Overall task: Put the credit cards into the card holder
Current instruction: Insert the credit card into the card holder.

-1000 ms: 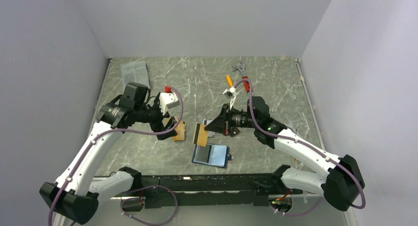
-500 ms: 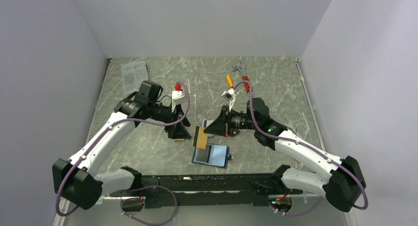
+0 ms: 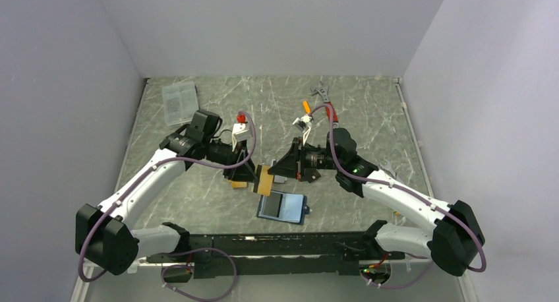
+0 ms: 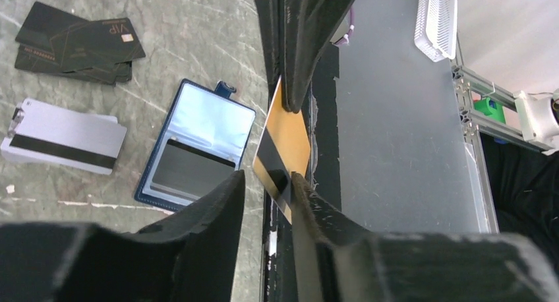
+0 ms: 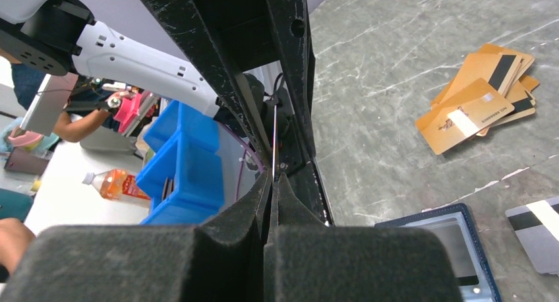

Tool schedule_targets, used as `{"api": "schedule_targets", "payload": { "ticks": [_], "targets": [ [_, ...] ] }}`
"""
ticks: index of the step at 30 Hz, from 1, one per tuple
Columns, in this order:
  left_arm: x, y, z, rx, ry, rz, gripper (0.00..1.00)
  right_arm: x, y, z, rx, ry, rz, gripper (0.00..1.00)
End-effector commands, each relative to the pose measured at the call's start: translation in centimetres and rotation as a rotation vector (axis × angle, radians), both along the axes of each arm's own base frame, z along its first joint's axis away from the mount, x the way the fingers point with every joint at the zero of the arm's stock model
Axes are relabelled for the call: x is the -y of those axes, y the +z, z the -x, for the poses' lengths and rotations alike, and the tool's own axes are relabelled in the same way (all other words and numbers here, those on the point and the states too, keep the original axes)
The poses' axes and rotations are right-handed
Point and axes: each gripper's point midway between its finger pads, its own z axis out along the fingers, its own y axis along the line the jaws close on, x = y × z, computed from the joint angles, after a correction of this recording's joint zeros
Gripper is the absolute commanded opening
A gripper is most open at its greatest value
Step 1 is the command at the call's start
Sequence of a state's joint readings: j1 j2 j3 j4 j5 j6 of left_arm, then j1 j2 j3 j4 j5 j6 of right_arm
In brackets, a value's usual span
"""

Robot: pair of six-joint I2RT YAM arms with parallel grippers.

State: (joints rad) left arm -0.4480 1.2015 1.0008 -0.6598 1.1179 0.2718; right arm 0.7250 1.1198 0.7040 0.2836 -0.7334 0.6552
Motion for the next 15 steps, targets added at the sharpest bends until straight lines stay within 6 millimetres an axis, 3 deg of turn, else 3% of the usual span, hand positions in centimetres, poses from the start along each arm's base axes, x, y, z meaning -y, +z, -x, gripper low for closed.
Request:
{"api": "schedule_targets", "payload": {
  "ticks": [1, 6, 10, 15],
  "targets": [
    [0.6, 1.4, 0.6, 0.018, -0.077, 0.076, 0.30, -0.9, 3.4, -0.4, 0.086, 0.011, -0.084, 0.00],
    [0.8, 1.9, 0.8, 0.000, -0.104, 0.096, 0.00, -1.4, 3.9, -0.6, 0.092, 0.012, -0.103, 0.00],
    [0.9, 2.6, 1.1, -0.018, -0.126, 0.124, 0.00, -1.5, 3.9, -0.1, 0.074, 0.028, -0.141, 0.00],
    [1.1, 3.9, 1.3, -0.052, -0.142, 0.174, 0.00, -1.2, 3.8, 0.8, 0.042, 0.043, -0.209, 0.15]
  ]
}}
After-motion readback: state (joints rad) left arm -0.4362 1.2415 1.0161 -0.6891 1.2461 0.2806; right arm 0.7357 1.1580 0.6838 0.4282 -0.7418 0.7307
